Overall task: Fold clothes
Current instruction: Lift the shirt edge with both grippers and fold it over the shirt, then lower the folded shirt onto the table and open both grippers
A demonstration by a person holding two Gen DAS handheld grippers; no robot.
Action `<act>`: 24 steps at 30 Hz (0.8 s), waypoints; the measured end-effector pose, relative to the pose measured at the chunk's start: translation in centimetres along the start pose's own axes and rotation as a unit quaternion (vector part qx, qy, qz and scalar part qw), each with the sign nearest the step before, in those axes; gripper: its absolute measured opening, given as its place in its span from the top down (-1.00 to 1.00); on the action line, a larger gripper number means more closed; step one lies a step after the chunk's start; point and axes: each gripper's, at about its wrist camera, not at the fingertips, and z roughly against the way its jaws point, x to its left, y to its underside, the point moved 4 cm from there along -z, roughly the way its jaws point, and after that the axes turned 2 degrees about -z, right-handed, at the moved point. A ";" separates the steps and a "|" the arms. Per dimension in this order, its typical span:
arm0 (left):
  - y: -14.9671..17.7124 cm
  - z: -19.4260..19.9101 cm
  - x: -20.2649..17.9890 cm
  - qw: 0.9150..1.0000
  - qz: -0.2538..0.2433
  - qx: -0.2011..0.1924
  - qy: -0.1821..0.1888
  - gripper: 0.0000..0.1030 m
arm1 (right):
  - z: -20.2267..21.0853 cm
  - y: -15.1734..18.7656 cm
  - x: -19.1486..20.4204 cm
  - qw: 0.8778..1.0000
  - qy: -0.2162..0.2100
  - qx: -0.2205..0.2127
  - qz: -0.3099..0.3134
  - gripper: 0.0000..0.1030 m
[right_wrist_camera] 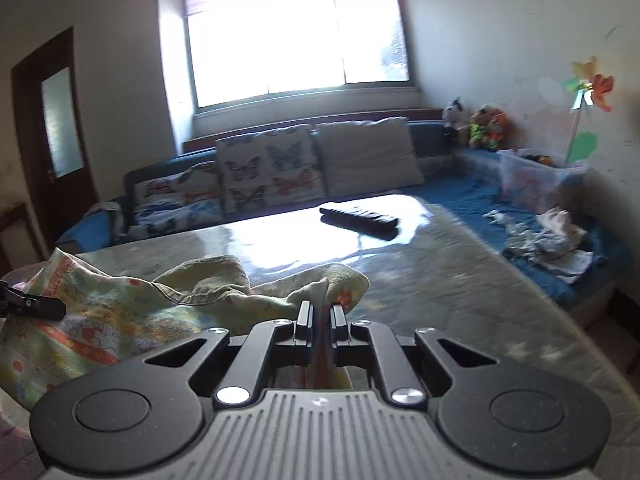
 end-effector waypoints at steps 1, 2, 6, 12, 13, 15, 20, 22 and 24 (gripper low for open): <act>-0.3 -0.8 -0.8 1.000 -0.007 0.003 0.005 0.84 | 0.0 -0.3 -0.8 1.000 0.010 -0.002 -0.001 0.86; -0.5 -1.6 -1.6 1.000 -0.014 0.008 0.009 0.84 | 0.0 -0.5 -1.6 1.000 0.020 -0.004 -0.001 0.86; -0.9 -4.4 -4.3 0.999 -0.039 0.027 0.023 0.84 | -0.2 -1.0 -4.5 0.999 0.053 -0.004 -0.009 0.86; -0.8 -7.7 -6.6 0.996 -0.068 0.046 0.024 0.83 | -0.6 -0.7 -7.4 0.996 0.086 0.000 -0.022 0.86; -0.6 -8.2 -6.8 0.996 -0.073 0.051 0.021 0.83 | -0.8 -0.5 -7.9 0.996 0.090 0.005 -0.027 0.86; -0.2 -8.9 -7.0 0.995 -0.083 0.057 0.009 0.75 | -1.3 0.0 -8.6 0.995 0.092 0.016 -0.036 0.82; 0.5 -9.4 -6.5 0.993 -0.095 0.062 -0.021 0.26 | -1.5 1.3 -9.3 0.993 0.102 0.033 -0.040 0.77; 0.7 -9.1 -6.2 0.993 -0.100 0.058 -0.029 0.21 | -1.5 1.3 -9.0 0.994 0.098 0.032 -0.040 0.76; 0.8 -8.8 -6.1 0.992 -0.106 0.055 -0.033 0.12 | -1.6 1.3 -8.4 0.995 0.090 0.034 -0.038 0.58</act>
